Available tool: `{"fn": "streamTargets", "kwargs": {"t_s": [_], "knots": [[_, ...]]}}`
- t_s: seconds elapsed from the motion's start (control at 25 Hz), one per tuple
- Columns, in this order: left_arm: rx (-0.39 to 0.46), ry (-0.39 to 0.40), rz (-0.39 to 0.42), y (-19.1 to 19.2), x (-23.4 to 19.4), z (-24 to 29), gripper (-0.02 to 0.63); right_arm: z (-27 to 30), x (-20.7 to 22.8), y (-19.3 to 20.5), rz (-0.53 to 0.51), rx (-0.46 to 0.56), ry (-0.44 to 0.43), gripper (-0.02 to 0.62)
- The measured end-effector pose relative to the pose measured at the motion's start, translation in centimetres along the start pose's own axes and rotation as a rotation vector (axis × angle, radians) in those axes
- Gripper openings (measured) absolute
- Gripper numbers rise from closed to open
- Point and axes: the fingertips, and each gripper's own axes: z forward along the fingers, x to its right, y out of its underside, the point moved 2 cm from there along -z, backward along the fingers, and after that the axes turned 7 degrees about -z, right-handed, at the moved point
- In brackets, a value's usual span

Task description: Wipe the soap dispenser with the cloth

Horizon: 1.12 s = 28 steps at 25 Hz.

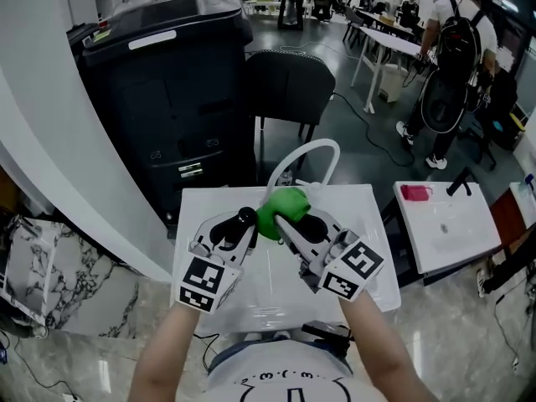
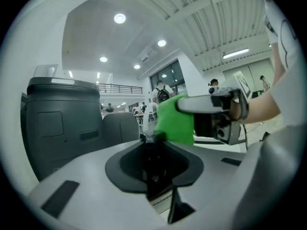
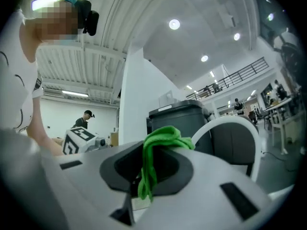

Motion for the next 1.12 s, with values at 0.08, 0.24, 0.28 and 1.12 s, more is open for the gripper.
{"fn": "streamTargets", "kwargs": {"t_s": [0.08,0.24,0.28,1.12], "knots": [[-0.035,0.025,0.047,0.4,1.2,0.4,0.094,0.9,0.2,0.2,0.008,-0.014,0.008,0.049],[-0.101,0.031,0.107,1.3,2.8,1.3,0.094,2.7,-1.8,2.1,0.086,-0.089,-0.053,0.049],[-0.118,0.027,0.109,1.6,2.9,1.5,0.094,2.9,-2.3,2.5,0.121,-0.101,-0.075,0.049],[0.048,-0.196,-0.134,3.7,-2.1,-2.0,0.094,-1.7,-1.2,5.5,0.133,-0.239,-0.030,0.050]]}}
